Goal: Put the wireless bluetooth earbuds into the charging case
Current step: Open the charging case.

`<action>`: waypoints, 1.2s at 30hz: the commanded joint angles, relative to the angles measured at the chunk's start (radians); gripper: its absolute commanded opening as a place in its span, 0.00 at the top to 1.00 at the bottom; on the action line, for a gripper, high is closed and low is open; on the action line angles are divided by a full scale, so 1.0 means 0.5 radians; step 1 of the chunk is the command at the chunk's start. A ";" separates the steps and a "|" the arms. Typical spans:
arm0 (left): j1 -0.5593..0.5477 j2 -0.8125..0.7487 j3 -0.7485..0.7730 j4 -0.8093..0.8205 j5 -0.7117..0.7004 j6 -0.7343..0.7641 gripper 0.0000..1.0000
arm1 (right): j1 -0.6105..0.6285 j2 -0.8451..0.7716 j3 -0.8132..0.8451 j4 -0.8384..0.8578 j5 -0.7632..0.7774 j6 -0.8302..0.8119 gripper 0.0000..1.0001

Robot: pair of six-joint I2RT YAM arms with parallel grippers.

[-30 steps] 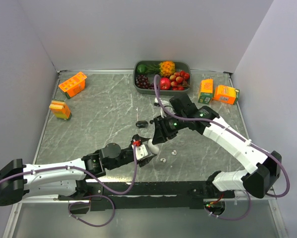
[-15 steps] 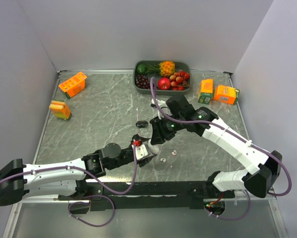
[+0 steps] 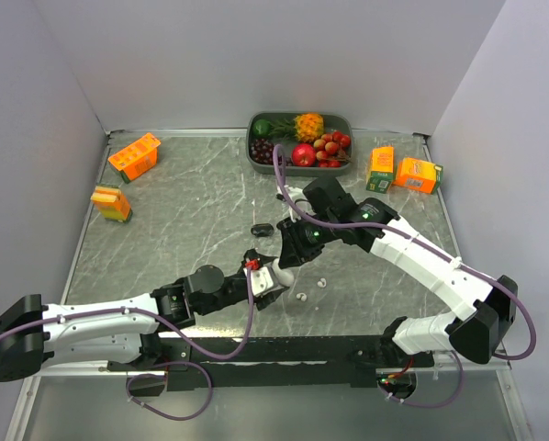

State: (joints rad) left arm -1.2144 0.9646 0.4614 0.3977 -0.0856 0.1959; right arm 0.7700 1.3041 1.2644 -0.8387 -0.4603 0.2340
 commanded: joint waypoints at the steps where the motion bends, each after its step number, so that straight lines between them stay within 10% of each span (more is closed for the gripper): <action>1: -0.013 -0.082 0.010 0.162 -0.062 -0.018 0.99 | 0.009 -0.056 0.045 0.002 0.016 -0.002 0.72; 36: -0.013 -0.199 -0.064 0.226 -0.120 -0.017 0.99 | -0.052 -0.126 -0.013 0.018 0.107 0.044 0.59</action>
State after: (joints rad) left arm -1.2171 0.8978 0.4255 0.4290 -0.1307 0.1936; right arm 0.7612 1.2705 1.2636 -0.8085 -0.4450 0.2535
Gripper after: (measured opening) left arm 0.713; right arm 0.410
